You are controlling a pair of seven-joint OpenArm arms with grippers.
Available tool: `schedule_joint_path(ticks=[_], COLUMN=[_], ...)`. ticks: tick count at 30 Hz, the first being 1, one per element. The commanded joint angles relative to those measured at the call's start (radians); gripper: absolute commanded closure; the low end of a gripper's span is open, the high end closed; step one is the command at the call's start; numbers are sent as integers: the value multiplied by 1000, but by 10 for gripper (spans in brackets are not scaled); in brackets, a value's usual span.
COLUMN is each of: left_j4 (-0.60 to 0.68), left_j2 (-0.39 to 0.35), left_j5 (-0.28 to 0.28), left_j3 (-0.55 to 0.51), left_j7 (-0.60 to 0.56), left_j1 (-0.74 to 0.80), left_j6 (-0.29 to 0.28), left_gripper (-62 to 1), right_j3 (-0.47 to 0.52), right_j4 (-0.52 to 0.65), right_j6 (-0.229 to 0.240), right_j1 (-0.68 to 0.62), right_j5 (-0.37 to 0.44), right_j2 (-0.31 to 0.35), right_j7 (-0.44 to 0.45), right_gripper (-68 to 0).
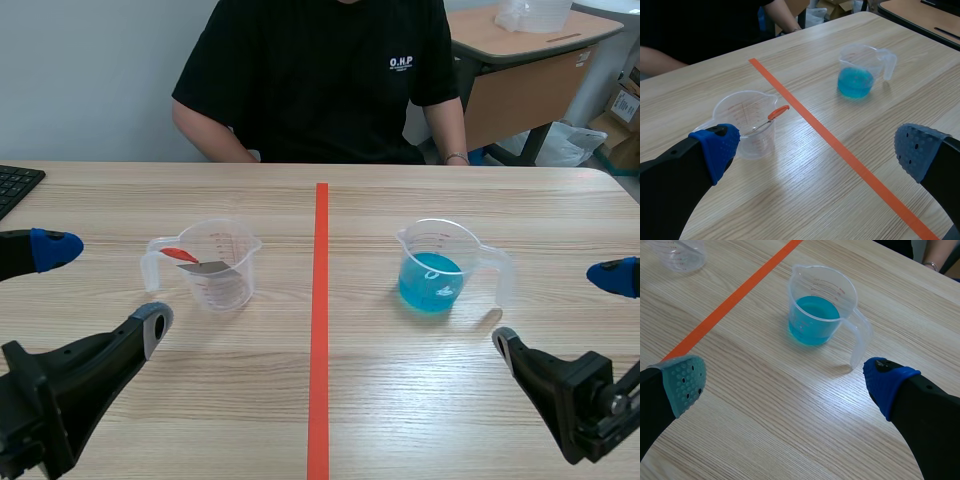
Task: Do the redox reaction experiment.
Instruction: 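Lift the metal plate out of the left beaker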
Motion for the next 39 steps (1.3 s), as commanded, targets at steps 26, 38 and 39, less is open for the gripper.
schedule_joint_path(ticks=[26,38,39], left_j4=[9,-98,-127], left_j2=[5,43,58], left_j5=[6,21,21], left_j3=[-34,-166,-172], left_j7=[-11,-49,-50], left_j1=[53,322,326], left_j6=[27,150,156], left_gripper=[-623,-623,-623], right_j3=[0,0,0], right_j4=[16,16,16], right_j6=[-3,-3,-3], right_j1=[-2,-2,-2], right_j5=[8,-2,-3], right_j2=[0,0,0], right_j7=[8,9,10], right_gripper=[-657,-657,-657])
